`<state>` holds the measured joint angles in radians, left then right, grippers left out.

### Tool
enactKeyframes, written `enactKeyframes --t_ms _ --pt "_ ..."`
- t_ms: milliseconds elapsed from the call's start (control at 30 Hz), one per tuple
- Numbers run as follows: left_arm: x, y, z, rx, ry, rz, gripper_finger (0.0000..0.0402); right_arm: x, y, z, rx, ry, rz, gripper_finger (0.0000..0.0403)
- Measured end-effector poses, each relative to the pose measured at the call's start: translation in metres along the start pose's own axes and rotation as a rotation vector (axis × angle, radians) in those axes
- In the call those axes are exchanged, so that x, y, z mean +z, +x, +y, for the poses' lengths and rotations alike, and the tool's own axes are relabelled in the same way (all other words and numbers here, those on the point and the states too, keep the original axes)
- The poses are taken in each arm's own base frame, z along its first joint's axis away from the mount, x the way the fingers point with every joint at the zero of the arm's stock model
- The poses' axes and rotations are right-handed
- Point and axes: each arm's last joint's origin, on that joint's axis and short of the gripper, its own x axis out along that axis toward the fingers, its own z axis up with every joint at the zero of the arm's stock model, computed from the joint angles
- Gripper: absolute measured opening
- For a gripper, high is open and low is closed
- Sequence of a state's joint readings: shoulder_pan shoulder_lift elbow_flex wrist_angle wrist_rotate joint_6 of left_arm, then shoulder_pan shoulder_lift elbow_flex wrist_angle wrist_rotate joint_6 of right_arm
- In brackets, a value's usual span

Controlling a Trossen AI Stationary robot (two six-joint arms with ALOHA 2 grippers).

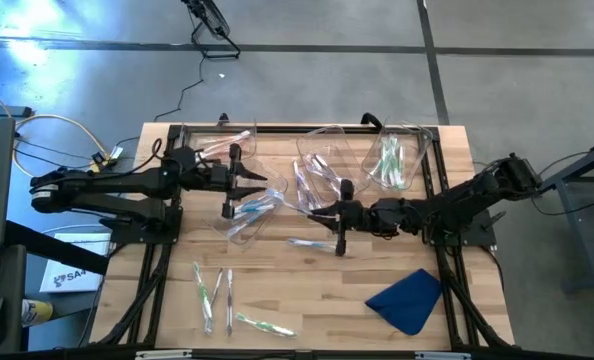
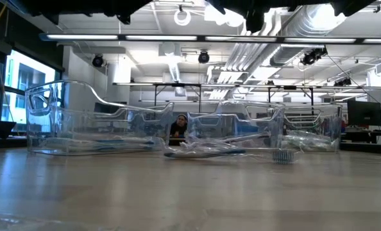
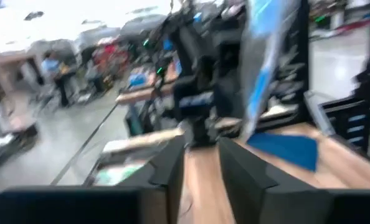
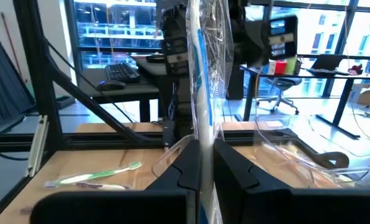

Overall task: Pick & Place Toothbrushes
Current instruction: Put the blue toothbrush into the bottom transparent bin

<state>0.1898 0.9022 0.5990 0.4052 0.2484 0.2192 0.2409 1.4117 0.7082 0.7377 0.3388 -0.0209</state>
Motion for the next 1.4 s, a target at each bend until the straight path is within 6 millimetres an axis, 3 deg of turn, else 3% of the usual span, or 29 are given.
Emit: enactKeyframes --t_ms 167,333,567,967,1200,1400 --pt "0.007 0.005 -0.003 -0.066 -0.006 -0.108 0.0144 0.001 0.003 -0.009 -0.029 0.027 -0.008 0.0017" --pt "0.005 0.017 -0.010 -0.098 -0.013 -0.160 0.0151 0.001 0.004 -0.015 -0.049 0.047 -0.016 0.0017" --pt "-0.005 0.034 -0.013 -0.060 -0.047 -0.167 0.0152 0.001 0.004 -0.015 -0.027 0.046 -0.015 0.0017" --pt "0.014 0.067 -0.021 -0.142 -0.023 -0.214 0.0152 0.000 0.004 -0.014 -0.025 0.042 -0.001 0.0017" --pt "0.013 0.071 -0.021 -0.139 -0.025 -0.202 0.0151 -0.001 0.004 -0.015 -0.029 0.045 0.008 0.0017" --pt "0.013 0.071 -0.020 -0.136 -0.026 -0.197 0.0105 -0.002 0.004 -0.015 -0.028 0.043 0.015 0.0017"
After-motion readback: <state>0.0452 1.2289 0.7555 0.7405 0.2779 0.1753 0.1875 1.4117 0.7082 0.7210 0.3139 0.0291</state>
